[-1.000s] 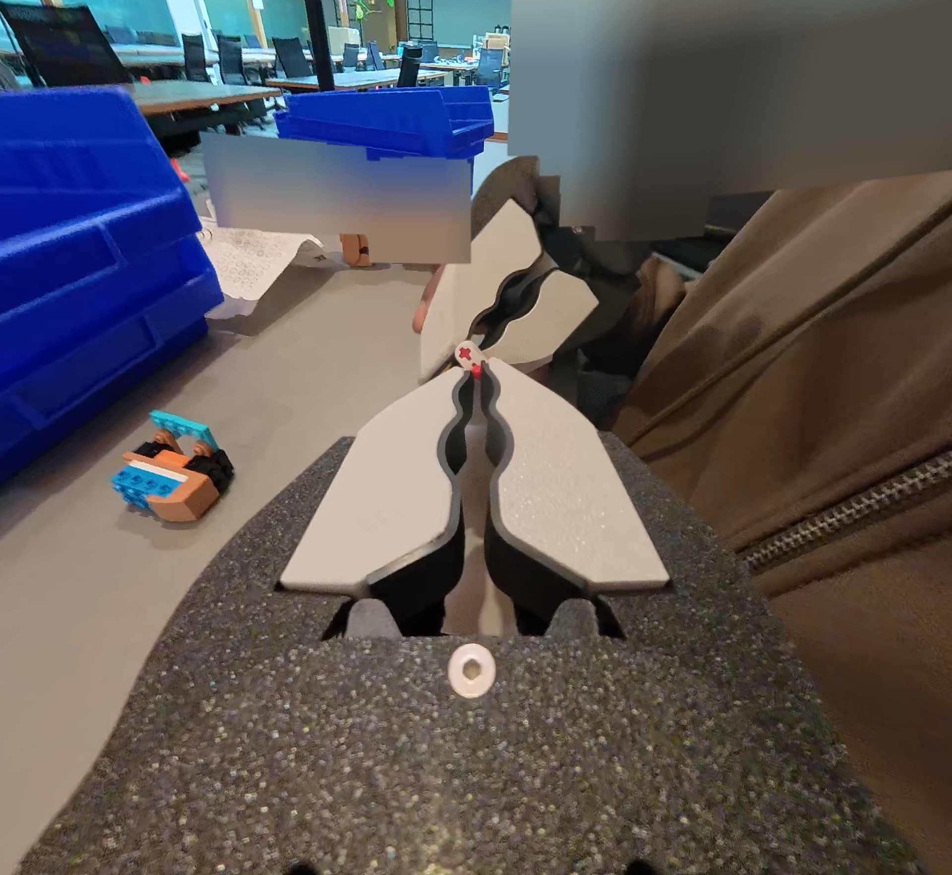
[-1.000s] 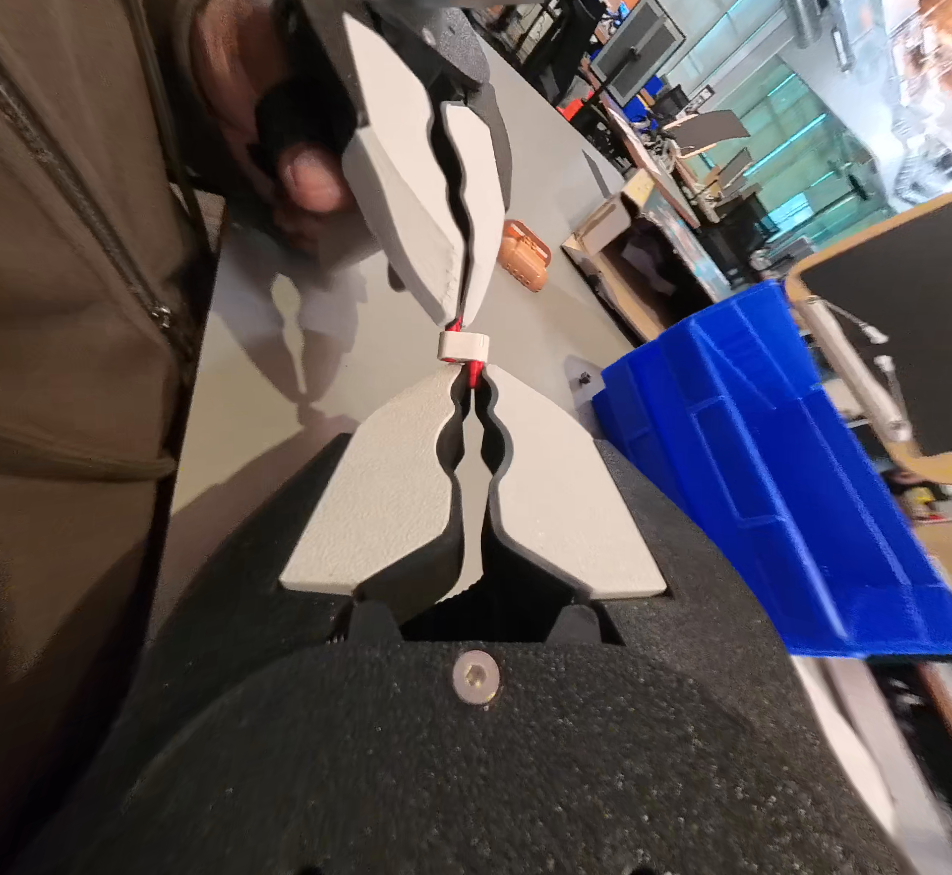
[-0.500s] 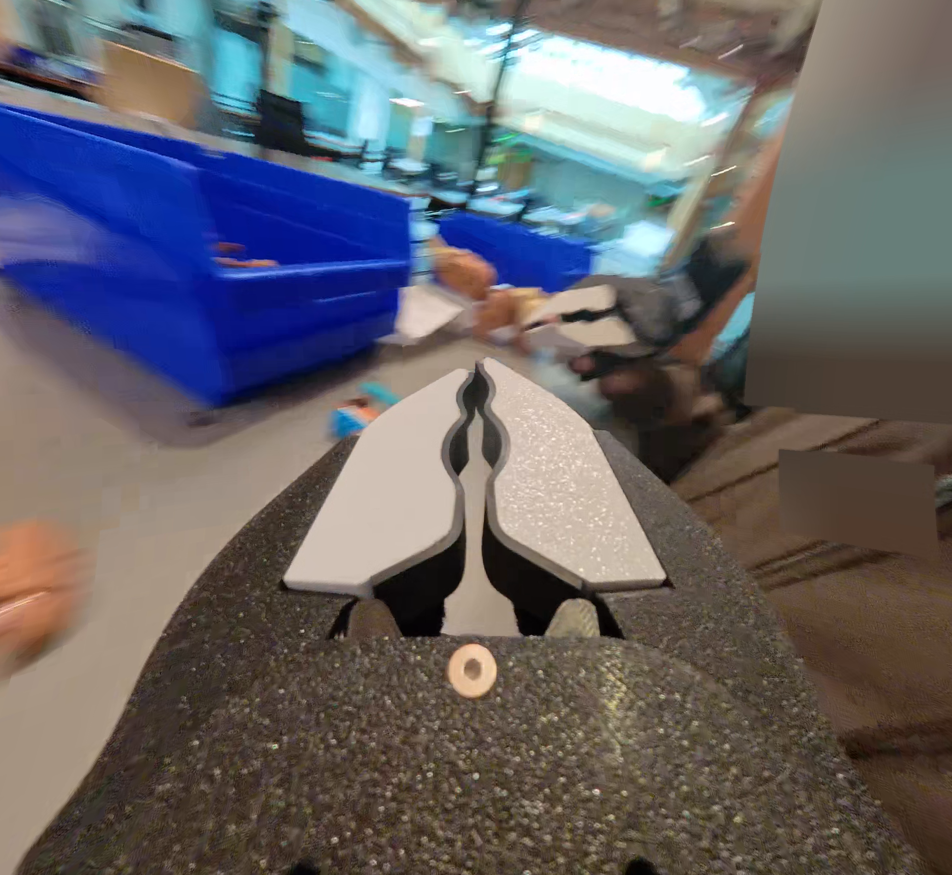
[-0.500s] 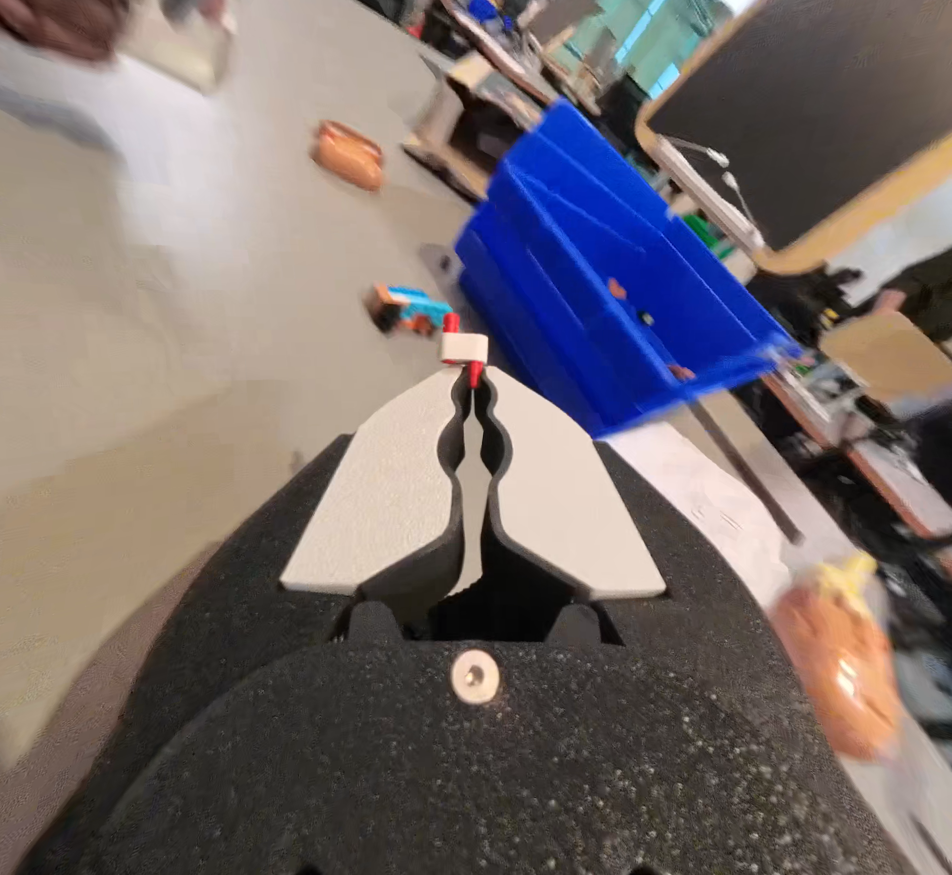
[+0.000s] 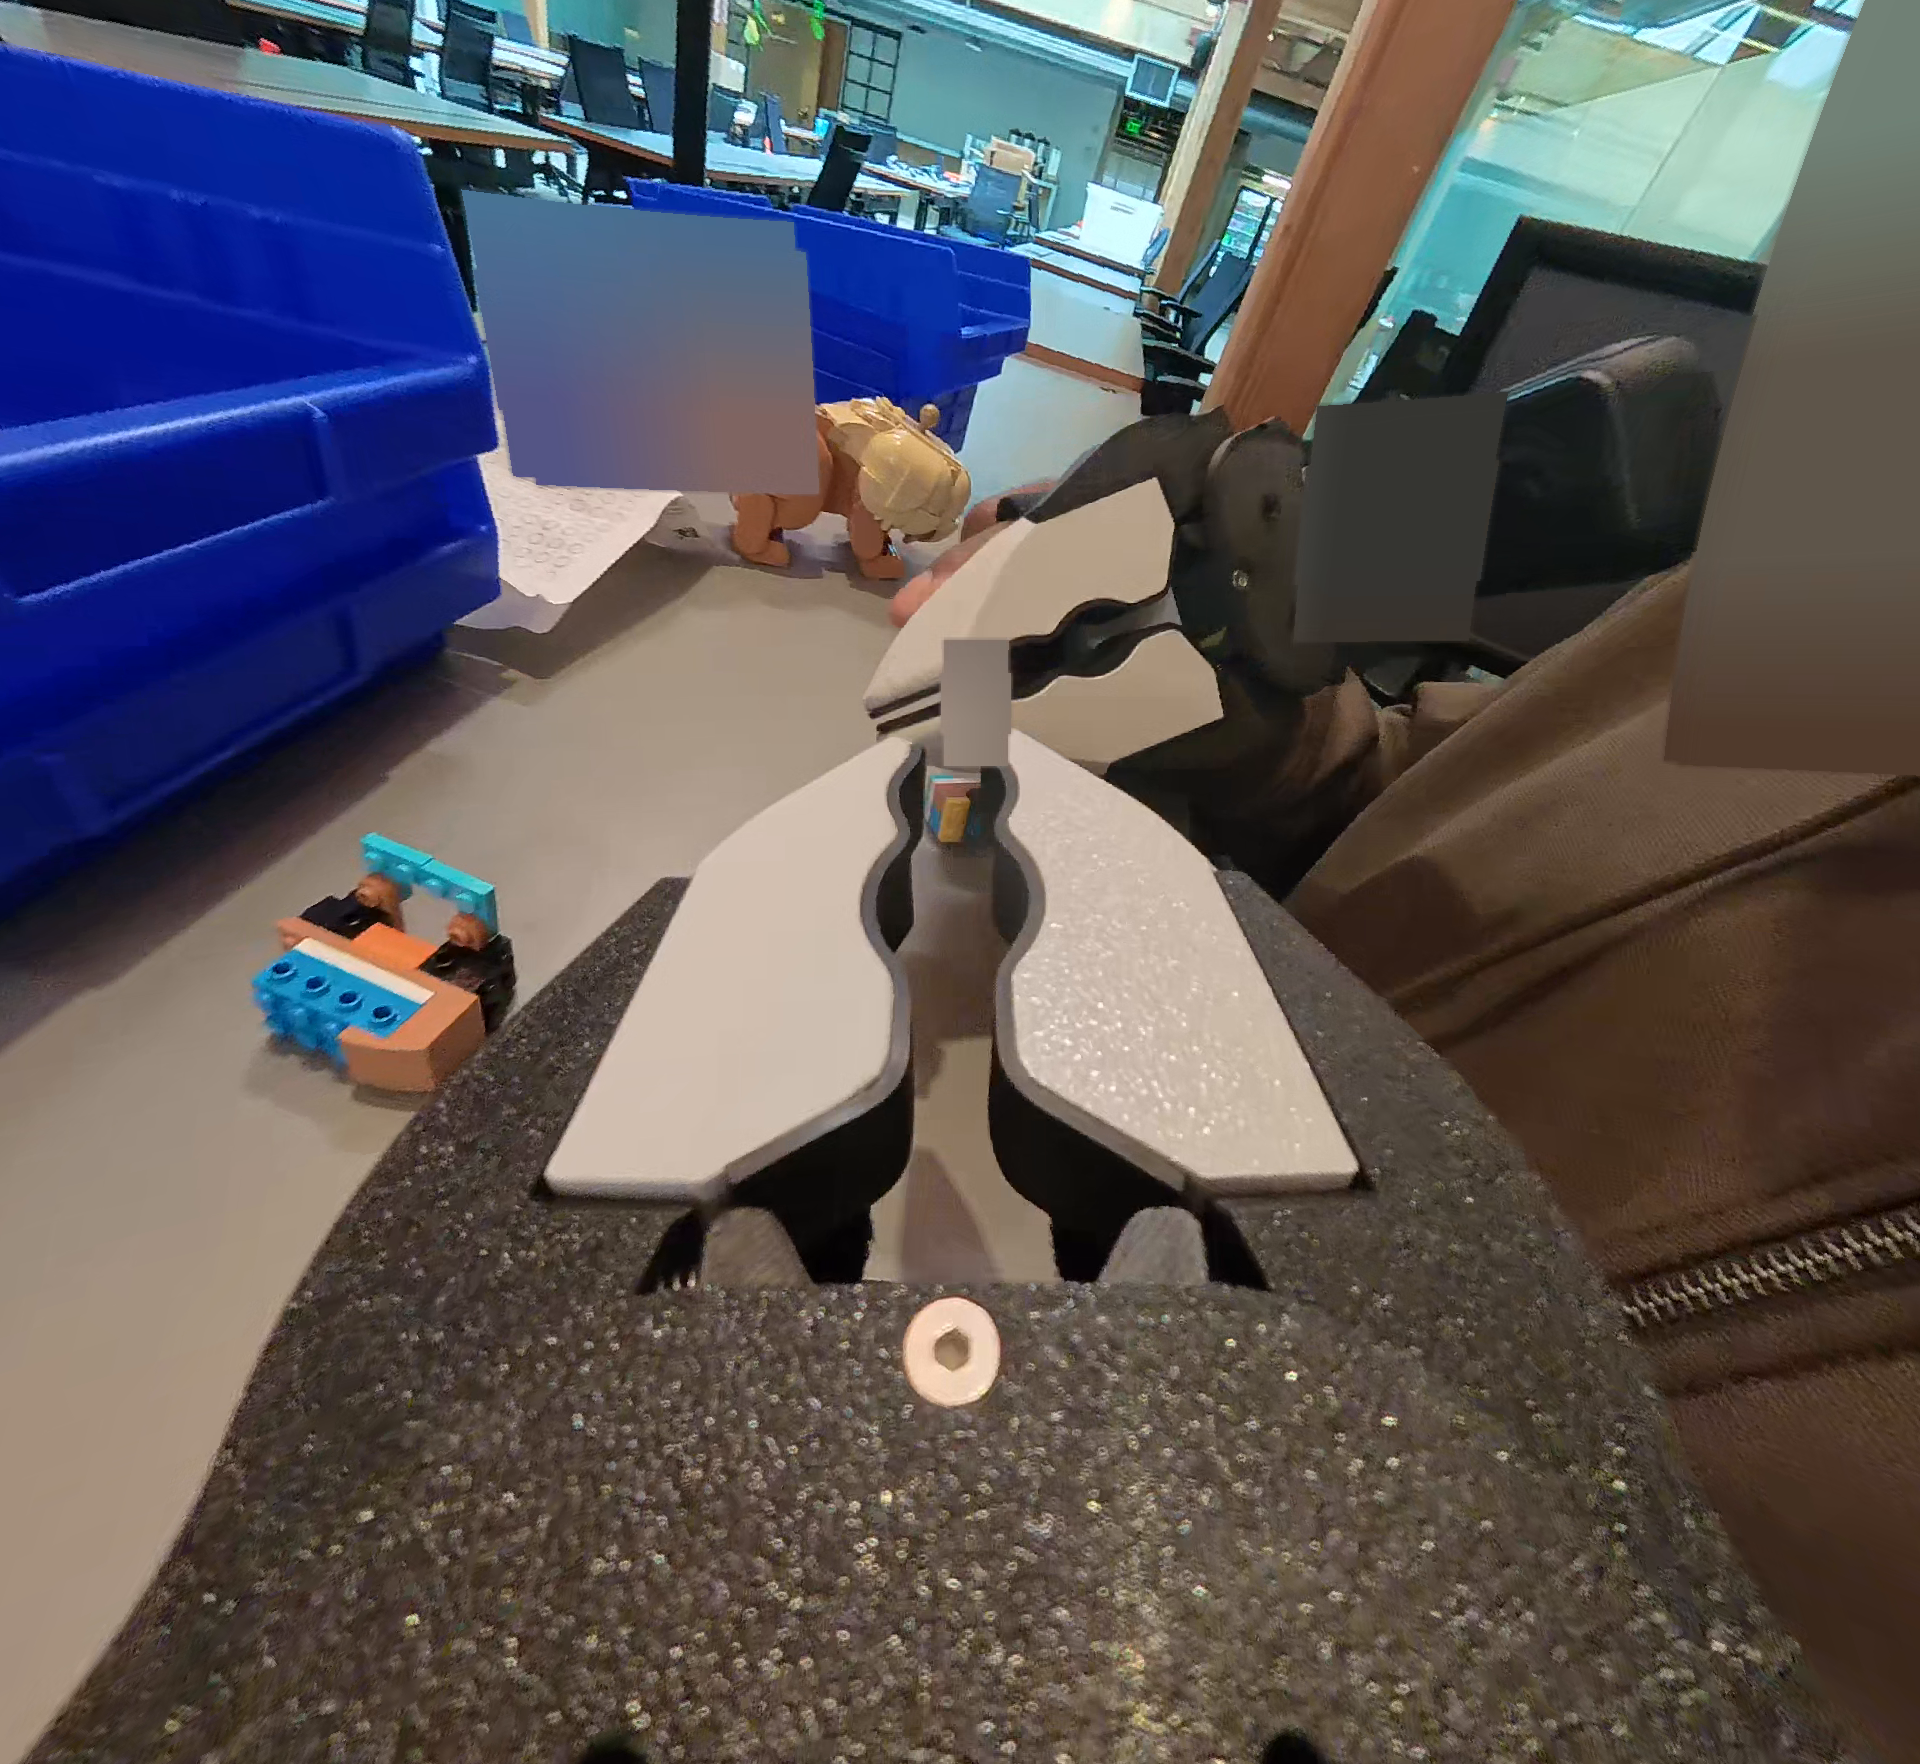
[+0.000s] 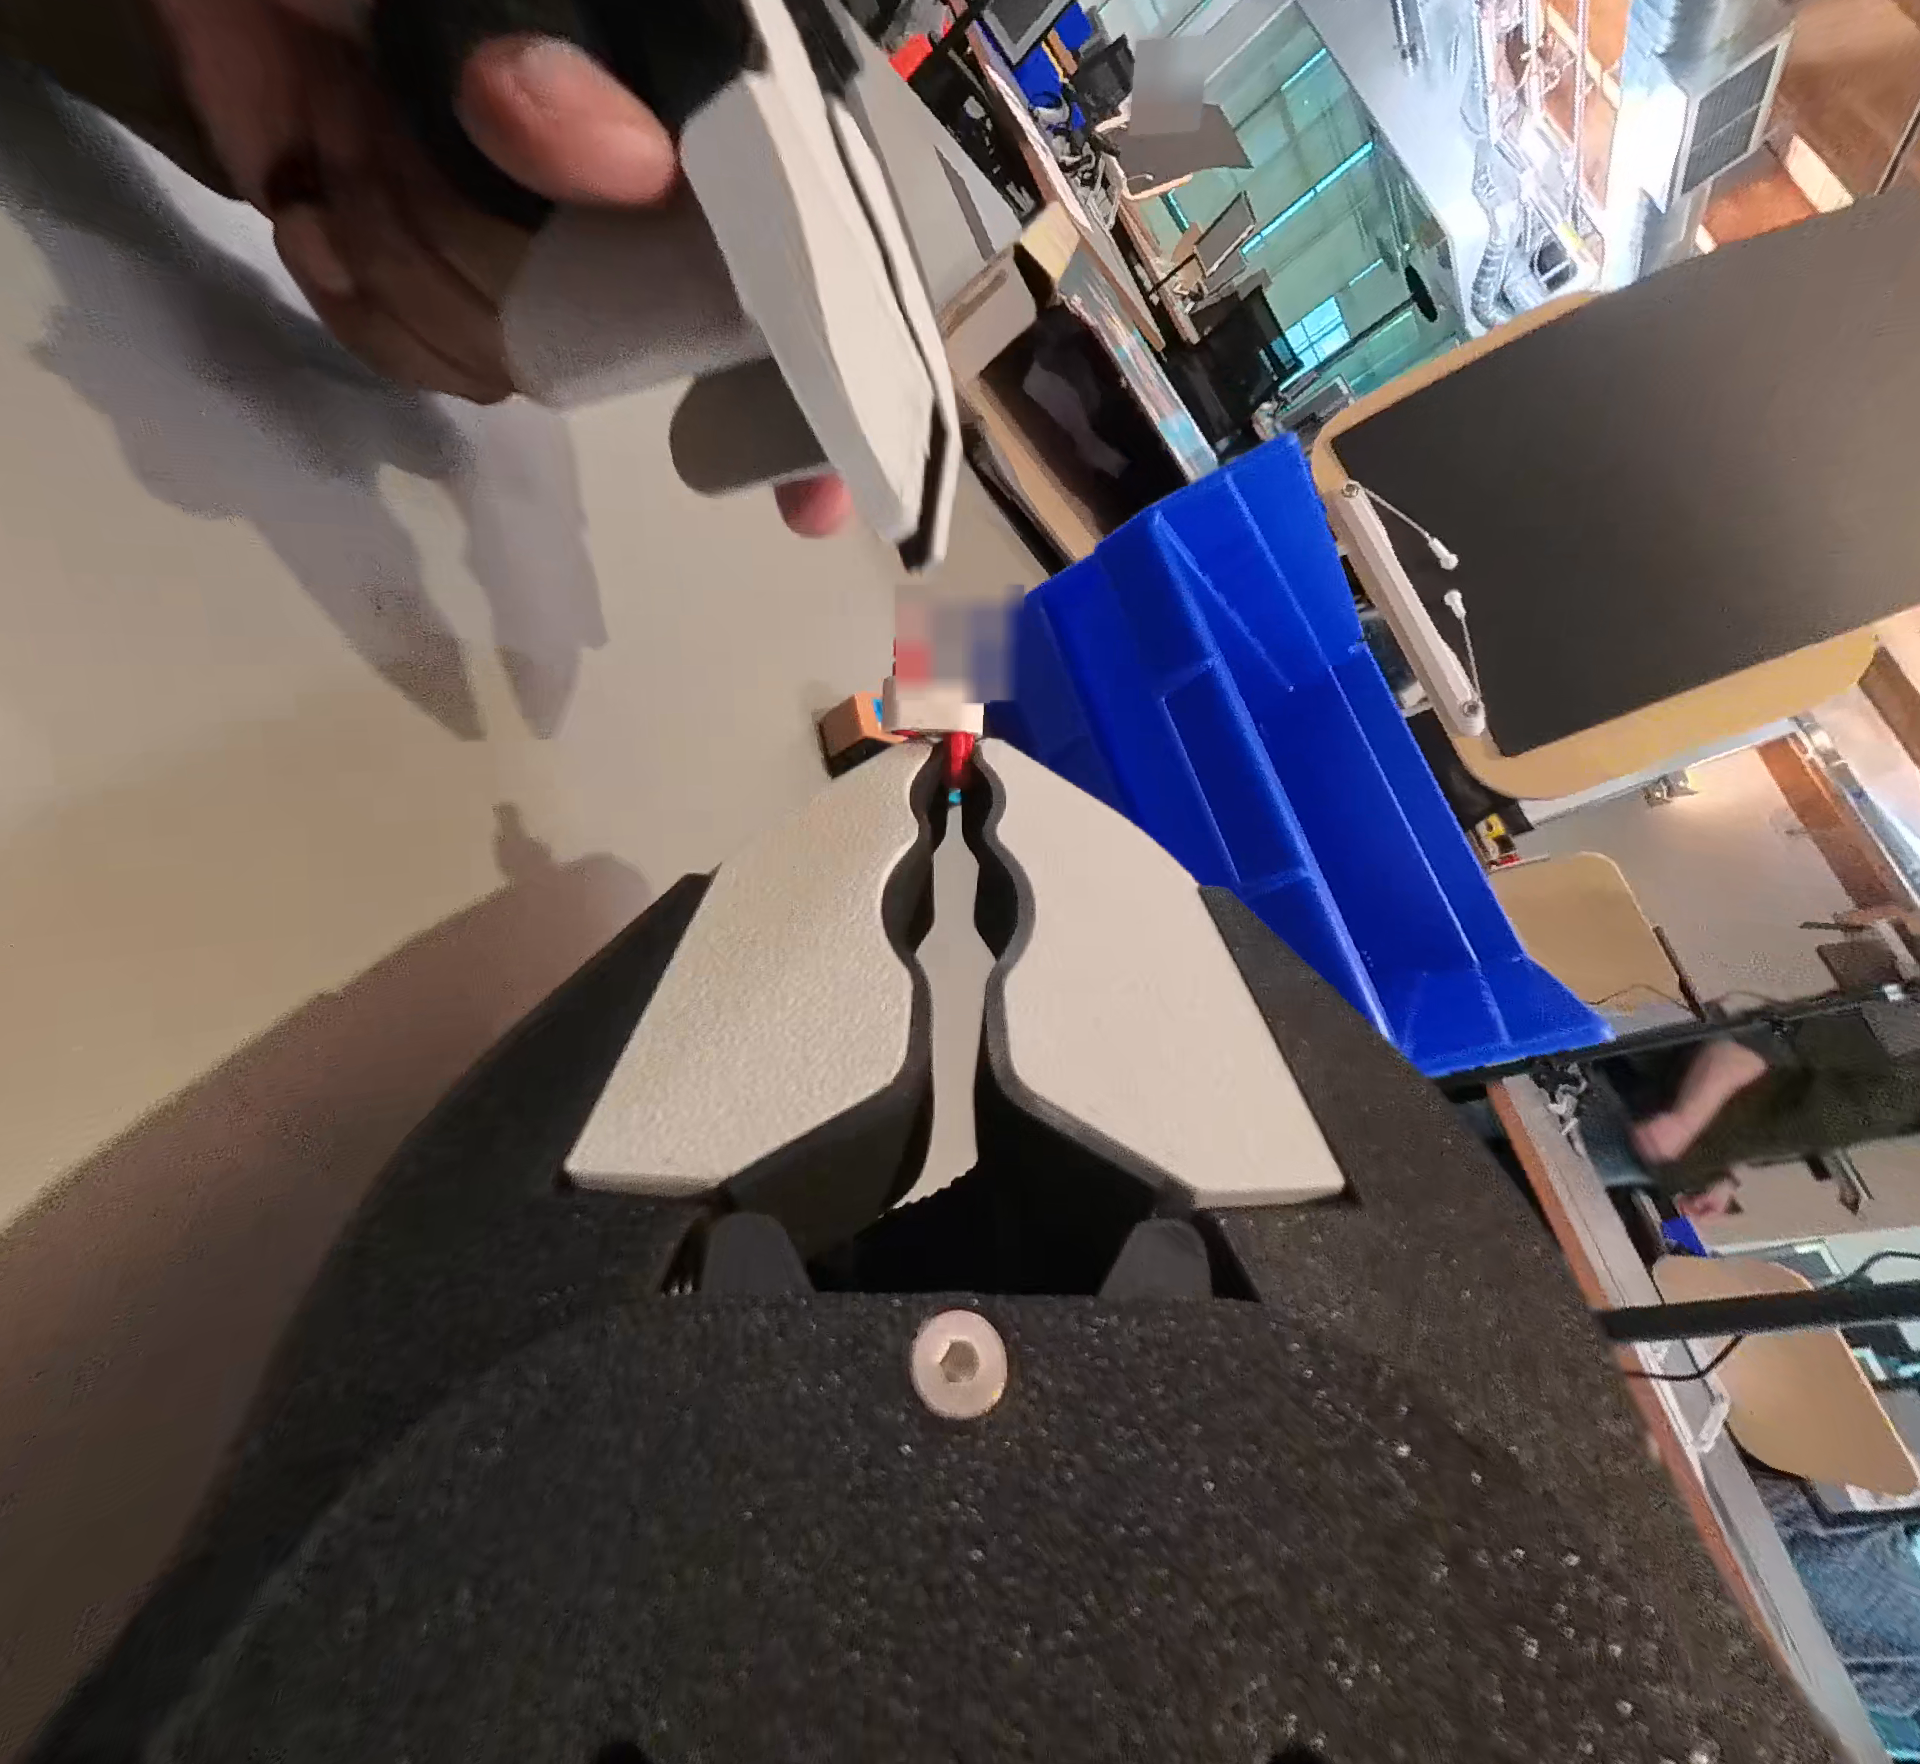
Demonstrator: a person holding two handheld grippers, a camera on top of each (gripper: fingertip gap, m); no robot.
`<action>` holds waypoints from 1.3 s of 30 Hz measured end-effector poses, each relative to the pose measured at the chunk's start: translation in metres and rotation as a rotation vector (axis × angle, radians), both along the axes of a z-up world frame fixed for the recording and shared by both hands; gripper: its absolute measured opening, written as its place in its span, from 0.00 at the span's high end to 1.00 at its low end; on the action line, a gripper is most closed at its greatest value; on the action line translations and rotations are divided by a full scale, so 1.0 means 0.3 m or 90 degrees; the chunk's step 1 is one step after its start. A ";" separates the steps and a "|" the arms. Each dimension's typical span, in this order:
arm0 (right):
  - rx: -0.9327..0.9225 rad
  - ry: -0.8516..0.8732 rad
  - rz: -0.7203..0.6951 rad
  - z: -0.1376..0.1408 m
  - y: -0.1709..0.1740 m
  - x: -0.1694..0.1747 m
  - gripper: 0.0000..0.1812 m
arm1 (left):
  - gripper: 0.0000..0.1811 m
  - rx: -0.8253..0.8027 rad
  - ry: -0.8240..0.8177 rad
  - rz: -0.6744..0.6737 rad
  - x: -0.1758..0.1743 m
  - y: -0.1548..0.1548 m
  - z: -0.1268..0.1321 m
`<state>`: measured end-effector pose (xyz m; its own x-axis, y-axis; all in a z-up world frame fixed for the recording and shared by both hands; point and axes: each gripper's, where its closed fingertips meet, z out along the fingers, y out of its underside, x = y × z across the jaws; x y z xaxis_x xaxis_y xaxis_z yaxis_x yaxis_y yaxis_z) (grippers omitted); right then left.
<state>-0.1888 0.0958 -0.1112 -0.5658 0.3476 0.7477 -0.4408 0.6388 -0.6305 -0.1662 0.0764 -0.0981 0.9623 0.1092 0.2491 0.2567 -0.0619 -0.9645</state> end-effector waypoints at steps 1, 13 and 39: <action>-0.001 0.002 0.005 0.002 -0.007 0.003 0.99 | 0.95 -0.003 -0.001 -0.006 0.002 0.008 -0.005; 0.017 0.020 0.014 -0.006 -0.030 0.014 0.98 | 0.94 -0.012 0.011 -0.043 0.042 0.032 -0.019; 0.078 0.088 -0.019 -0.031 -0.063 -0.001 1.00 | 0.98 -0.135 0.240 0.032 0.046 0.027 -0.052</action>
<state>-0.1891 0.0768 -0.1204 -0.4461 0.2638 0.8552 -0.4974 0.7213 -0.4819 -0.1524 0.0845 -0.1138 0.9738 0.1696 -0.1512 -0.1027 -0.2651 -0.9587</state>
